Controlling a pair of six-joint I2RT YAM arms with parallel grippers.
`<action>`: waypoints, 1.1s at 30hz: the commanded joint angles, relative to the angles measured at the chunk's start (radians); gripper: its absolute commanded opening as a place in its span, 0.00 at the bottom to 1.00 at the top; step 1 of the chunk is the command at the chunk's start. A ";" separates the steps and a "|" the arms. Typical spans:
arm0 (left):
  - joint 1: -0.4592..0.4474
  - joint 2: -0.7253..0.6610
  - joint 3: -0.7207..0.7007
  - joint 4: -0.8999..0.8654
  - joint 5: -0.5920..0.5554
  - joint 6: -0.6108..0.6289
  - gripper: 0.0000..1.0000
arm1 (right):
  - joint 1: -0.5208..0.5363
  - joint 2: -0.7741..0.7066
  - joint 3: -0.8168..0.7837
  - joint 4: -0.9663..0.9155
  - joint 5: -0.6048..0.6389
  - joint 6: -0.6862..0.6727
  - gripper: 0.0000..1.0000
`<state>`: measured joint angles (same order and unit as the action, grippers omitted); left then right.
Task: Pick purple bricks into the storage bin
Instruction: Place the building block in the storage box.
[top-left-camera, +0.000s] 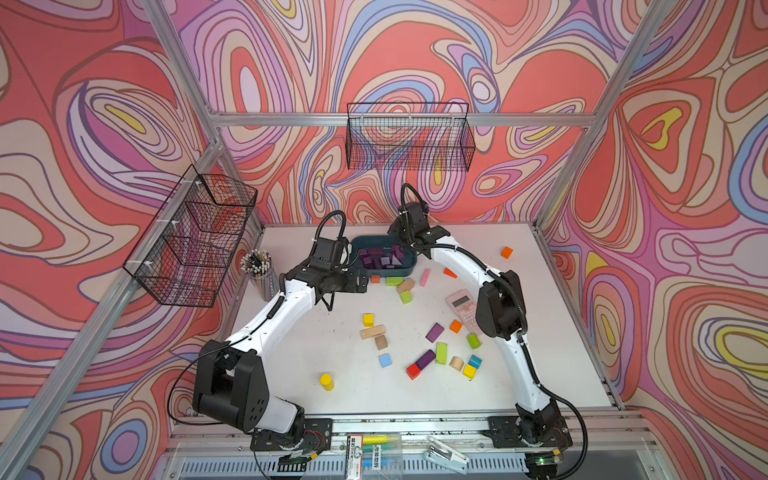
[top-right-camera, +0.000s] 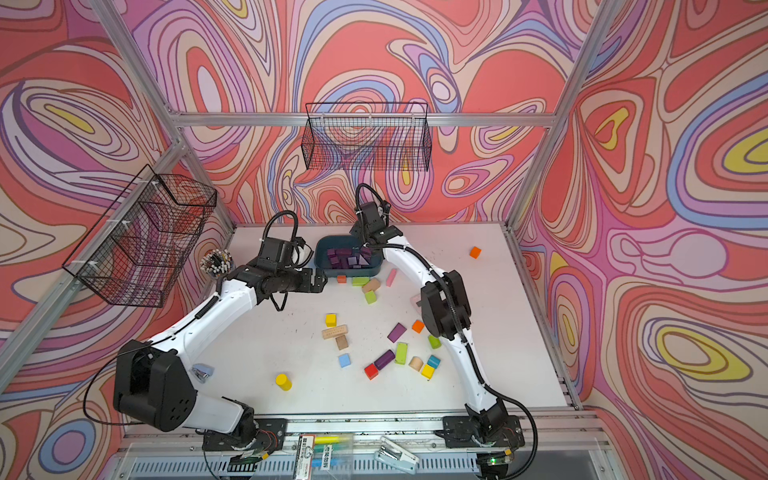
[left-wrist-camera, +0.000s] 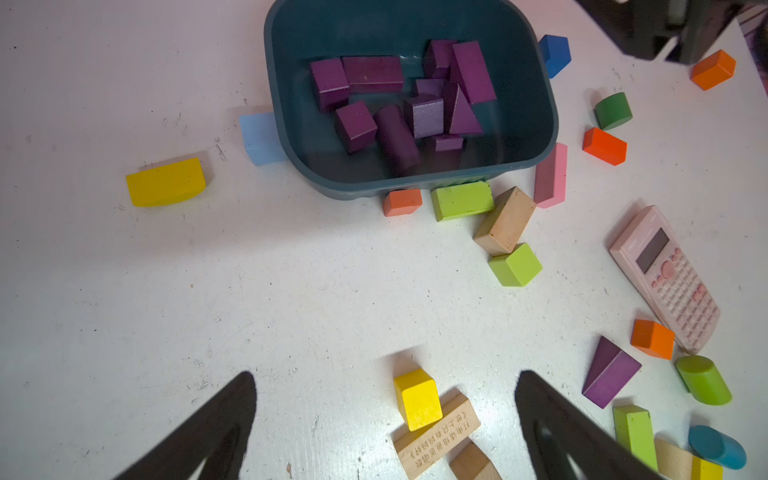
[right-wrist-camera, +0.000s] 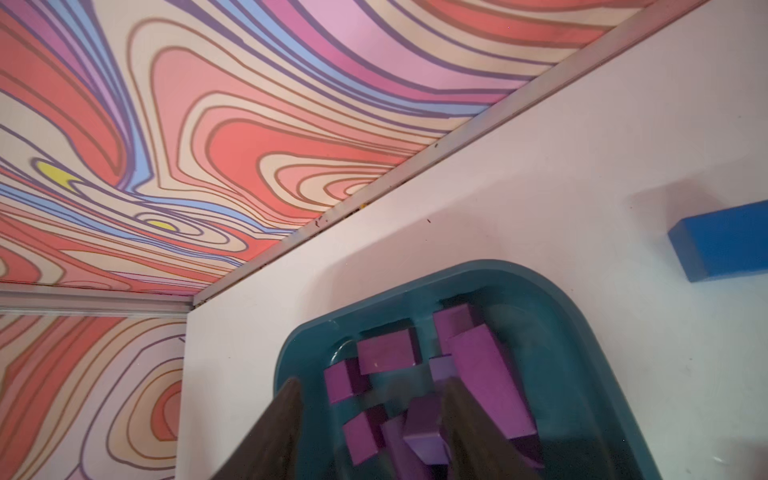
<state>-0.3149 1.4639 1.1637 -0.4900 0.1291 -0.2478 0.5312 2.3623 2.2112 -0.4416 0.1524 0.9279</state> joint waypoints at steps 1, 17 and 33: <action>0.004 -0.007 0.030 -0.043 -0.016 -0.007 1.00 | -0.004 -0.067 -0.042 -0.014 0.005 0.033 0.56; 0.004 0.056 0.078 -0.107 -0.015 -0.073 1.00 | -0.004 -0.376 -0.394 -0.084 0.061 -0.103 0.56; -0.179 0.028 -0.036 0.029 -0.055 0.043 1.00 | -0.129 -0.752 -0.924 -0.044 0.039 -0.159 0.58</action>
<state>-0.4435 1.5127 1.1496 -0.4999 0.0769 -0.2592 0.4267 1.6566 1.3453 -0.5064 0.2047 0.7685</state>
